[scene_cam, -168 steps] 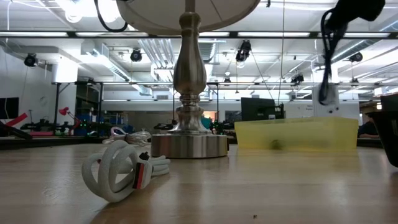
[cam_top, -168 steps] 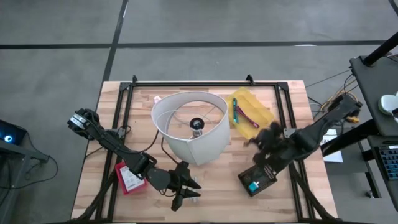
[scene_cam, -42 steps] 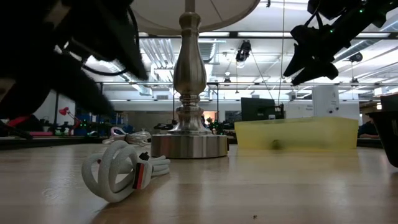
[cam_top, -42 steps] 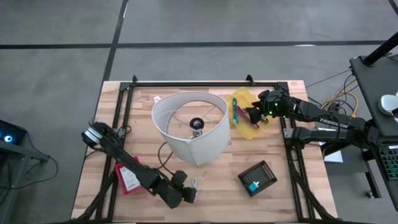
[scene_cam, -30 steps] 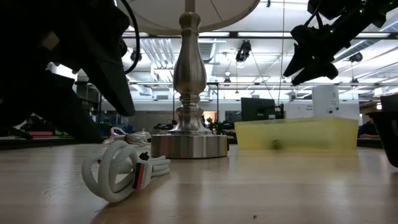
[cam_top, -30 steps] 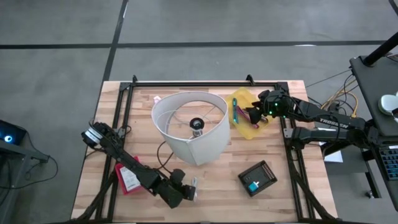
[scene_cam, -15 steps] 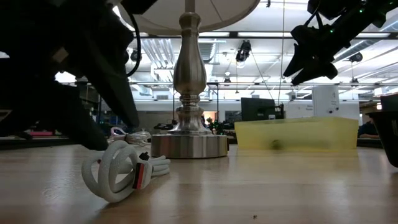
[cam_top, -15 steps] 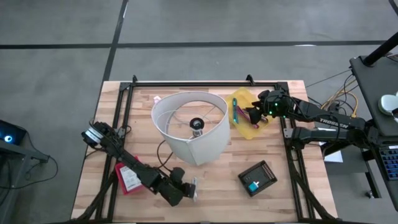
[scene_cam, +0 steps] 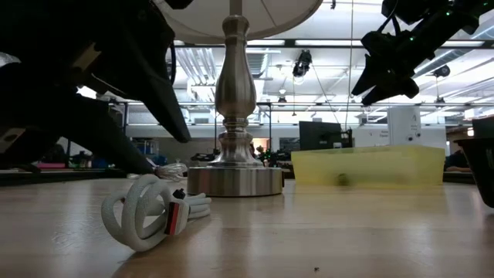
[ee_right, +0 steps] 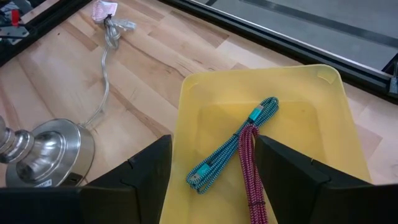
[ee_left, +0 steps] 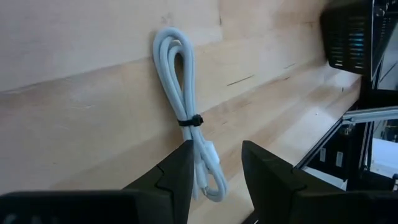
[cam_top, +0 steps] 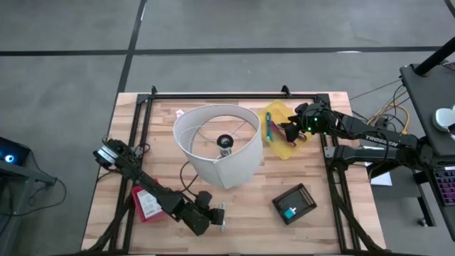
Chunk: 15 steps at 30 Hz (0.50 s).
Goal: Pick and place items into bin
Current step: Put the white USB cable into the yellow bin
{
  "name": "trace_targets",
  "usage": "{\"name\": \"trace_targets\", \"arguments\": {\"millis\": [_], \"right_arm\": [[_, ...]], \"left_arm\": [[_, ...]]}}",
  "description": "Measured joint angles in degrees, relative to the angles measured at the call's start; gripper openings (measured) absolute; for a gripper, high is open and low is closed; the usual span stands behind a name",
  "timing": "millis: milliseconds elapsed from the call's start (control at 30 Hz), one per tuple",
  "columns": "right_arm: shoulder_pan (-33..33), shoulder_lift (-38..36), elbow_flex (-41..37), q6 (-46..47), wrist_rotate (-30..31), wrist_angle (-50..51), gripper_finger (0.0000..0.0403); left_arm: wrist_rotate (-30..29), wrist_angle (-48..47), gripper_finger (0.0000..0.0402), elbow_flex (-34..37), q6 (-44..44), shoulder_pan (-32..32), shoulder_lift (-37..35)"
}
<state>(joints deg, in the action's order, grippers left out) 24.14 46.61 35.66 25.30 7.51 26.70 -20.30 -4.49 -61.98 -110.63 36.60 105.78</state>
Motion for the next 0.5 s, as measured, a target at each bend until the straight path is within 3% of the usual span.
{"name": "trace_targets", "arguments": {"millis": [133,267,500], "right_arm": [[0.0,0.0,0.0,0.0,0.0,0.0,0.0215],[0.0,0.0,0.0,0.0,0.0,0.0,0.0215],[0.0,0.0,0.0,-0.3,0.0,0.1,0.0215]], "left_arm": [[0.2,-0.6,0.0118,0.1,0.0,-0.1,0.9],[6.3,2.2,0.0118,-0.2,0.2,-0.3,4.0],[6.3,11.8,0.0118,-0.3,0.7,-0.4,7.8]]}}
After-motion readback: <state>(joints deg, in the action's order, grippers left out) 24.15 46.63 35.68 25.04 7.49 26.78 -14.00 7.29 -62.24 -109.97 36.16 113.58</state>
